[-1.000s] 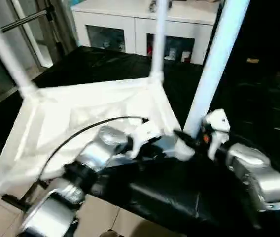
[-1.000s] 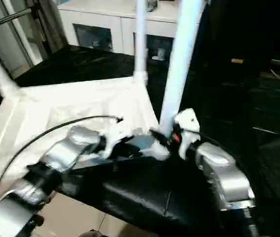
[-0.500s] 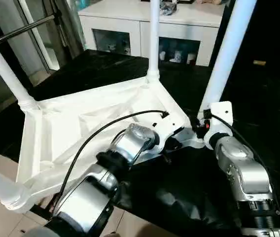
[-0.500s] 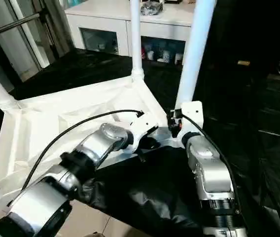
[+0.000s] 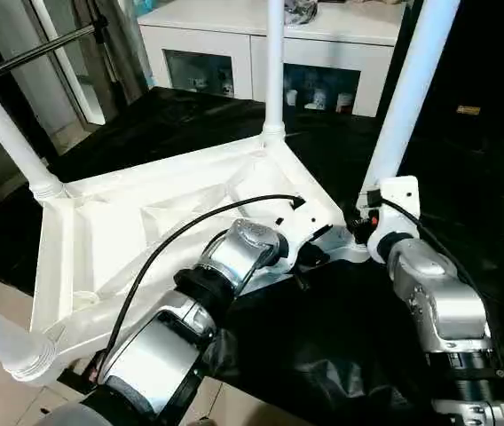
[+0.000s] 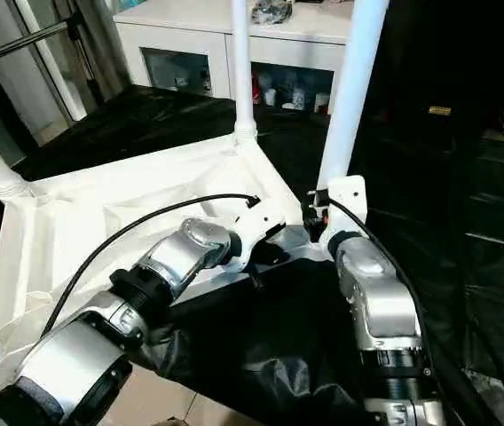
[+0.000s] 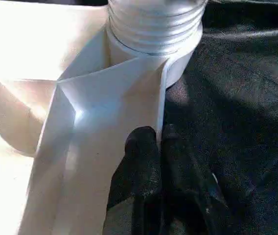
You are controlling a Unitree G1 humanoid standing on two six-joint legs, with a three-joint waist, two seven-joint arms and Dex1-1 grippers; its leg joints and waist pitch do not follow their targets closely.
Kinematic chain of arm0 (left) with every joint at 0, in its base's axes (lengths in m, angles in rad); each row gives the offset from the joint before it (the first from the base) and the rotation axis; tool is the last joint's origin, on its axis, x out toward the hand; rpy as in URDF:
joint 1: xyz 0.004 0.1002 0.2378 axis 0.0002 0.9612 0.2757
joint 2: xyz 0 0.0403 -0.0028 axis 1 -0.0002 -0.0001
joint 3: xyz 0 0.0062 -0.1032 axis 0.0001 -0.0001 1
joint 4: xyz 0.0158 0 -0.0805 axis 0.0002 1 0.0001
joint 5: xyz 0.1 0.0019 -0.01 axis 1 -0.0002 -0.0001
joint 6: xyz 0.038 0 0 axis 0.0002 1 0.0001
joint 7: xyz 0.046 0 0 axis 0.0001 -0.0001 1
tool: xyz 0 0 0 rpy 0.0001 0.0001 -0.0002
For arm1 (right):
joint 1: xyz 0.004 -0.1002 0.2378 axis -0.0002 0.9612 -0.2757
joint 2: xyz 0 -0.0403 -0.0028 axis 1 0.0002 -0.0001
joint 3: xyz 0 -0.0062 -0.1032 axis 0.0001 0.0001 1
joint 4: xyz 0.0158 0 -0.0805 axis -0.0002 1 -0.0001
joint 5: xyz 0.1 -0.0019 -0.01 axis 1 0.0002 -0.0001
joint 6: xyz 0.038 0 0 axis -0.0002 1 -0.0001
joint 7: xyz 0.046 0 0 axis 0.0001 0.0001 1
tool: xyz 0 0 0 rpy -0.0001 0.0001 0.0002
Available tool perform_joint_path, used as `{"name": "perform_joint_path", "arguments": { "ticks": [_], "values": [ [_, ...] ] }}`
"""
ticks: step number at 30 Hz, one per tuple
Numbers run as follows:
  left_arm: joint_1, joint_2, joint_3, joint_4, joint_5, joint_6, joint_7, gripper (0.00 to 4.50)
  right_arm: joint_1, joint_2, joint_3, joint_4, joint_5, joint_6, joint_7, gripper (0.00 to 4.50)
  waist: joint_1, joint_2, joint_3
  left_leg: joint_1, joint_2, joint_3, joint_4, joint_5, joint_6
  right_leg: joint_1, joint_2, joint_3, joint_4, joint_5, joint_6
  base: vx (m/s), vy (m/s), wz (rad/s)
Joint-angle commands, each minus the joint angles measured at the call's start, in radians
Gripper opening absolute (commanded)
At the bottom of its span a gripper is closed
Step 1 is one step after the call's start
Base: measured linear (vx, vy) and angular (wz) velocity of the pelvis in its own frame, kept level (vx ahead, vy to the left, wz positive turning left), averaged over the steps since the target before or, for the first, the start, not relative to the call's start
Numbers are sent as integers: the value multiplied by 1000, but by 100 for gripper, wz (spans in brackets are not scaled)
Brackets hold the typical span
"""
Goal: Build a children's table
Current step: Insert table leg to table base
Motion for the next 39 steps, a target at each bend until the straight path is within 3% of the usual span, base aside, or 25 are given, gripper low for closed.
{"name": "perform_joint_path", "arguments": {
  "ticks": [1, 4, 6, 7, 8, 10, 14, 16, 19, 22, 29, 31, 39],
  "values": [
    [-58, 27, 64, -45, 5, -51, 69, 0, 65, 44, 104, 60, 67, 131, 101, 263, 1, -22, -41, 2, 67, -34, -83, -196, 27, 28, -106, 58, -87, -337, -144, 0, 0, 0],
    [-28, 47, 56, -112, -10, -69, 4, 0, 55, 24, 96, 49, 80, 114, 131, 280, -10, -28, -44, -13, 66, -39, -86, -168, 28, 39, -106, 52, -83, -308, -129, 0, 0, 0],
    [-15, 58, 53, -143, -15, -61, -20, 0, 51, 12, 87, 29, 92, 114, 148, 307, -12, -31, -46, -11, 67, -38, -83, -154, 31, 36, -107, 54, -80, -279, -137, 0, 0, 0],
    [-7, 65, 49, -161, -19, -68, -41, 0, 51, 5, 84, 12, 101, 108, 169, 307, -13, -36, -52, -11, 66, -33, -74, -103, 47, 36, -105, 55, -71, -183, -164, 0, 0, 0],
    [-2, 70, 46, -172, -22, -74, -56, 0, 51, 0, 83, 1, 106, 104, 184, 325, -11, -33, -56, -11, 66, -34, -70, -75, 54, 39, -106, 55, -62, -135, -175, 0, 0, 0],
    [19, 92, 39, -215, -30, -73, -92, 0, 51, -21, 74, -26, 123, 105, 219, 343, -11, -31, -66, -18, 61, -31, -53, 36, 99, 37, -98, 52, -36, 99, -216, 0, 0, 0],
    [49, 126, 28, -276, -37, -70, -144, 0, 40, -54, 52, -37, 115, 99, 235, 370, -5, -32, -76, -25, 57, -28, -35, 91, 156, 36, -98, 51, -15, 260, -250, 0, 0, 0],
    [80, 153, 14, -341, -44, -55, -189, 0, 29, -70, 35, -37, 120, 98, 238, 379, -5, -26, -70, -27, 62, -27, -35, 60, 162, 29, -96, 46, -19, 204, -259, 0, 0, 0],
    [97, 165, 3, -378, -45, -50, -212, 0, 22, -76, 28, -33, 123, 93, 239, 379, 2, -27, -65, -23, 68, -24, -39, 5, 128, 27, -94, 48, -28, 75, -259, 0, 0, 0],
    [125, 179, -13, -440, -49, -27, -243, 0, 5, -86, 20, -31, 128, 94, 247, 379, 7, -26, -61, -20, 71, -23, -42, -21, 100, 22, -94, 50, -31, 11, -245, 0, 0, 0],
    [152, 201, -24, -504, -48, -10, -274, 0, 1, -122, 25, -45, 156, 96, 314, 379, 19, -28, -63, -21, 66, -22, -38, -19, 84, 23, -95, 53, -28, -4, -225, 0, 0, 0],
    [162, 213, -25, -526, -46, -1, -285, 0, 7, -141, 24, -47, 167, 89, 342, 342, 25, -27, -66, -23, 66, -23, -34, -2, 93, 23, -93, 52, -23, 25, -224, 0, 0, 0],
    [200, 266, -42, -564, -50, -45, -345, 0, 57, -158, 27, -34, 191, 40, 425, 312, 33, -30, -68, -24, 65, -23, -32, 1, 97, 21, -92, 50, -22, 12, -218, 0, 0, 0]
  ]
}}
